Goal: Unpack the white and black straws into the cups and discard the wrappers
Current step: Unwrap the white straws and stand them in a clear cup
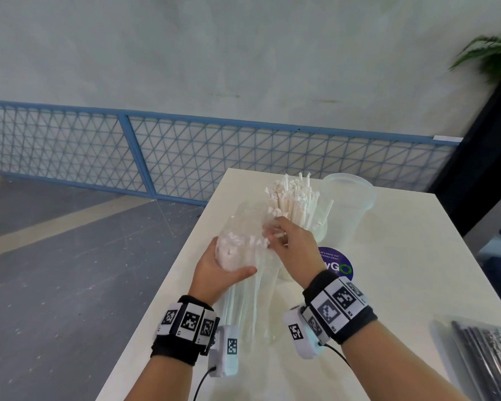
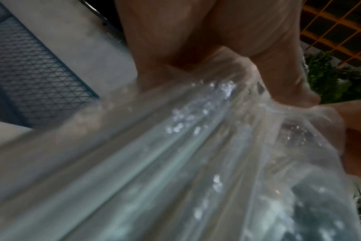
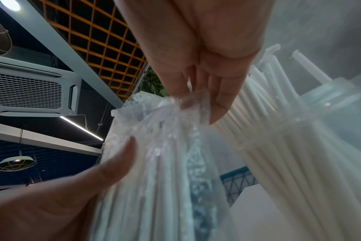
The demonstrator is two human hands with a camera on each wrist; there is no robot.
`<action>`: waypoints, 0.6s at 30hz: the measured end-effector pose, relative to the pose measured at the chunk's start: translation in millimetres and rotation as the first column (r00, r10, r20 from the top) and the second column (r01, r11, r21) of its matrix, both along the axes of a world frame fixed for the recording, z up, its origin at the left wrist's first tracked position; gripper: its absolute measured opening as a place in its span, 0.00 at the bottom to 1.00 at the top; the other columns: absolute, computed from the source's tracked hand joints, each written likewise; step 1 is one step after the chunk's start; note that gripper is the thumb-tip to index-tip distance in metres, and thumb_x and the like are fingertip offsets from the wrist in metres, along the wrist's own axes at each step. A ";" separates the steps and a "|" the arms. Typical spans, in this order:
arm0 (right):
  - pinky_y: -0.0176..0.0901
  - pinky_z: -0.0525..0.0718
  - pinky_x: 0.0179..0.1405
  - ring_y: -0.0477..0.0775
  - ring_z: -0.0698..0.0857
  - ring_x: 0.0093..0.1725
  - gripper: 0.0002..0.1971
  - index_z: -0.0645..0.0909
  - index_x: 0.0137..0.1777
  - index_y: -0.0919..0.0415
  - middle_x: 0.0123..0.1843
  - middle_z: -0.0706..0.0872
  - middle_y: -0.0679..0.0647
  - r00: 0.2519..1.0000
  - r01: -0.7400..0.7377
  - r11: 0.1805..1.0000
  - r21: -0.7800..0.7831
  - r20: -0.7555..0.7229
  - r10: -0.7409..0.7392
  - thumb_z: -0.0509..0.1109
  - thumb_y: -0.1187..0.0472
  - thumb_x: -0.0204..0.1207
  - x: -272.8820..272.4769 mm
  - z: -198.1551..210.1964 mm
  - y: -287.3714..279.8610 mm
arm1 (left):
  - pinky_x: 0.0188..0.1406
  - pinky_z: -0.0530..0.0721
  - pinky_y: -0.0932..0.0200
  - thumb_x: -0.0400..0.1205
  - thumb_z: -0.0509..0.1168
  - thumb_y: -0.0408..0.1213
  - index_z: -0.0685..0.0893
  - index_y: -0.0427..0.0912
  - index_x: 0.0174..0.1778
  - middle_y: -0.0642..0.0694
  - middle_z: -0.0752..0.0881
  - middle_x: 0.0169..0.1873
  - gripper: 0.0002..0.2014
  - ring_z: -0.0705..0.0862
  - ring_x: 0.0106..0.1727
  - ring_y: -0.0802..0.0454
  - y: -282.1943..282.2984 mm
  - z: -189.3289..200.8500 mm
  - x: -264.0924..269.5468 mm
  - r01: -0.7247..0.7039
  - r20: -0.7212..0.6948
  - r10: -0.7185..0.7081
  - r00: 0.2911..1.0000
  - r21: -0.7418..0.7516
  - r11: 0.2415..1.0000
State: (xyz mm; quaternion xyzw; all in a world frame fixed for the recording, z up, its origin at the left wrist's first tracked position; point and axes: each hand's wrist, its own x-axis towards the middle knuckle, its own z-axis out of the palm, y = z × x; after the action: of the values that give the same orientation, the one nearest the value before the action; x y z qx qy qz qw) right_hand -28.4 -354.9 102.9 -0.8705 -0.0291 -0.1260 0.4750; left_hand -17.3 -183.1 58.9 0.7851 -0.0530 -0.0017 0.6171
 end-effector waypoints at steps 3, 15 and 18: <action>0.25 0.82 0.38 0.38 0.84 0.33 0.11 0.79 0.54 0.54 0.46 0.86 0.46 0.995 0.032 0.991 0.131 0.085 -0.044 0.66 0.69 0.77 -3.5 7.2 1.0 | 0.59 0.81 0.58 0.63 0.81 0.35 0.80 0.50 0.57 0.54 0.86 0.52 0.28 0.84 0.59 0.52 -0.4 3.2 -4.9 -0.047 -0.005 0.047 0.999 -0.087 0.995; 0.46 0.81 0.56 0.57 0.77 0.53 0.11 0.84 0.55 0.57 0.59 0.77 0.55 0.938 0.174 0.904 -0.390 0.345 -0.032 0.71 0.65 0.73 -13.6 2.1 1.2 | 0.53 0.84 0.57 0.63 0.78 0.34 0.79 0.45 0.53 0.52 0.87 0.46 0.23 0.86 0.50 0.56 -4.3 2.4 -2.4 0.049 0.118 -0.017 0.993 -0.276 0.960; 0.34 0.73 0.51 0.52 0.71 0.49 0.14 0.85 0.57 0.57 0.56 0.70 0.51 0.801 0.301 0.906 -0.299 0.595 -0.070 0.70 0.66 0.72 -17.9 8.6 2.2 | 0.57 0.84 0.54 0.64 0.79 0.34 0.80 0.57 0.51 0.54 0.88 0.49 0.24 0.86 0.54 0.55 -5.0 1.7 -1.5 0.045 0.109 -0.016 0.994 -0.265 0.963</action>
State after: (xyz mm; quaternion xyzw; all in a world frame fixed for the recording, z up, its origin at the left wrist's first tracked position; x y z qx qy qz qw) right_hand -46.2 -352.6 111.5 -0.8655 -0.1067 -0.4195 0.2521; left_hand -18.8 -188.1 60.6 0.6929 -0.0976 0.0375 0.7134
